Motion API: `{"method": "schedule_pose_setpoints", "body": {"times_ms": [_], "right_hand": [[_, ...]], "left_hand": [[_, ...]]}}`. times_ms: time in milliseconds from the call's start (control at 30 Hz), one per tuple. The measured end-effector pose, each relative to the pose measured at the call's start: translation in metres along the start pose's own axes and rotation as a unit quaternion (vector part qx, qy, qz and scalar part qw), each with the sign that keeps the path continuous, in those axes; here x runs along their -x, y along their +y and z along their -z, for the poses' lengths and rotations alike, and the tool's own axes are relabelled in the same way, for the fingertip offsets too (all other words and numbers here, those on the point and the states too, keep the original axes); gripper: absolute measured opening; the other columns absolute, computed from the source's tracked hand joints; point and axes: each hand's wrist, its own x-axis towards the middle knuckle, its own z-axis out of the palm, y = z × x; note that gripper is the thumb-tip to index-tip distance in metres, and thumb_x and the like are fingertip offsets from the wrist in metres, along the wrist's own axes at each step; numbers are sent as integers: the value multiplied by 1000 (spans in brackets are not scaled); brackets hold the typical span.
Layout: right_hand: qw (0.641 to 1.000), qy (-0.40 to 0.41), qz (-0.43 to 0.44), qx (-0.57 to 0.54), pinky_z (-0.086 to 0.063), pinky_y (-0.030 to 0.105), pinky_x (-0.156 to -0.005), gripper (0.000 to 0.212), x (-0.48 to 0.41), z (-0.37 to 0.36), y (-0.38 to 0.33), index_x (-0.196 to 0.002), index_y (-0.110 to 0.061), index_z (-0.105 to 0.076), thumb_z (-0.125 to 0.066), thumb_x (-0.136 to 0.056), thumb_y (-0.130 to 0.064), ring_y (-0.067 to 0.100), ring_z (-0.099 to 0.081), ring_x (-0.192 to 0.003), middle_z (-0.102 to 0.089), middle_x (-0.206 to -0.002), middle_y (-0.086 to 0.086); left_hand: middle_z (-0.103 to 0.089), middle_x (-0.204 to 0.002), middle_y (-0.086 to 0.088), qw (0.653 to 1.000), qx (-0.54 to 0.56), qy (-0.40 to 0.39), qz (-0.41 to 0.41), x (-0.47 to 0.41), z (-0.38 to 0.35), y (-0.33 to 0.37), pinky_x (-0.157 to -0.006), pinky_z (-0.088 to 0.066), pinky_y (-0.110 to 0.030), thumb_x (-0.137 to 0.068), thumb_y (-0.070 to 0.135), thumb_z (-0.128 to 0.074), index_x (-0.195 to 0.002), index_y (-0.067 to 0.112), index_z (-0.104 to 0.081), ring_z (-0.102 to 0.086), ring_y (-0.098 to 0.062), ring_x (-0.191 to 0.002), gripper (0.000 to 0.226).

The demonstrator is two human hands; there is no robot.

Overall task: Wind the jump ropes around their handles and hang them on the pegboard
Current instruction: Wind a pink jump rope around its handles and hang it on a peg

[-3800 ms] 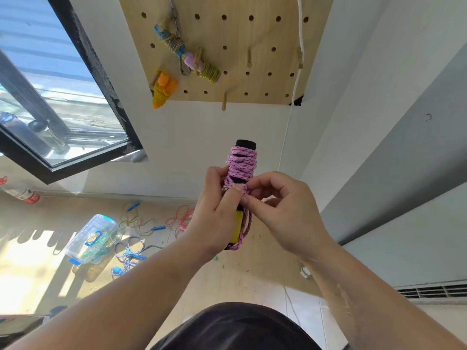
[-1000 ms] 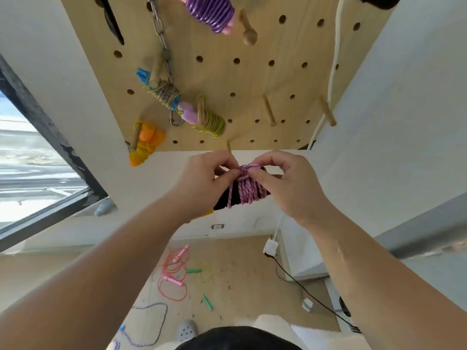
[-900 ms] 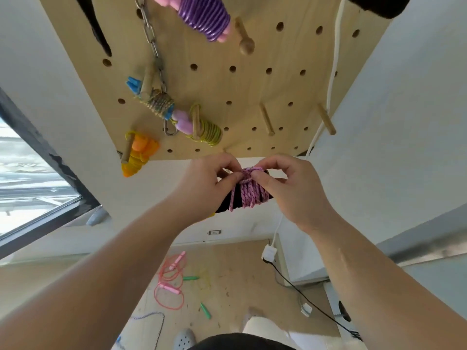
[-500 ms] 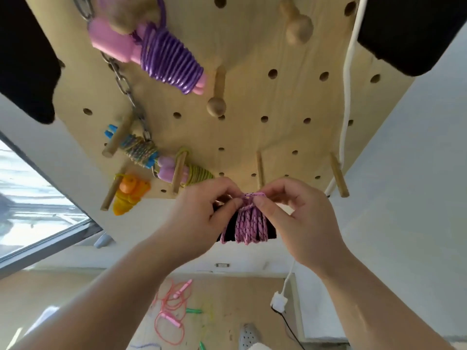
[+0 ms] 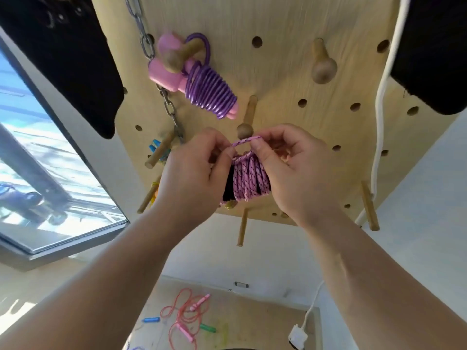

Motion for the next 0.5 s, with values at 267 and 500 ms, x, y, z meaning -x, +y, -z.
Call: {"method": "schedule_pose_setpoints", "body": {"times_ms": [267, 500], "right_hand": [[998, 16, -24, -60, -57, 24, -73, 7, -17, -1, 8, -99, -16, -72, -65, -98, -13, 10, -70, -87, -72, -88, -5], [996, 28, -70, -47, -60, 45, -85, 11, -35, -5, 22, -98, -17, -76, -66, -96, -13, 15, -71, -89, -75, -89, -3]], "left_hand": [[-64, -77, 5, 1000, -22, 16, -15, -20, 0, 2, -62, -55, -46, -98, 25, -57, -97, 15, -62, -62, -17, -70, 12], [-67, -77, 12, 994, 58, -2, 87, -32, -12, -7, -65, -55, -30, -95, 20, -65, -89, 26, -67, -65, -7, -74, 10]]}}
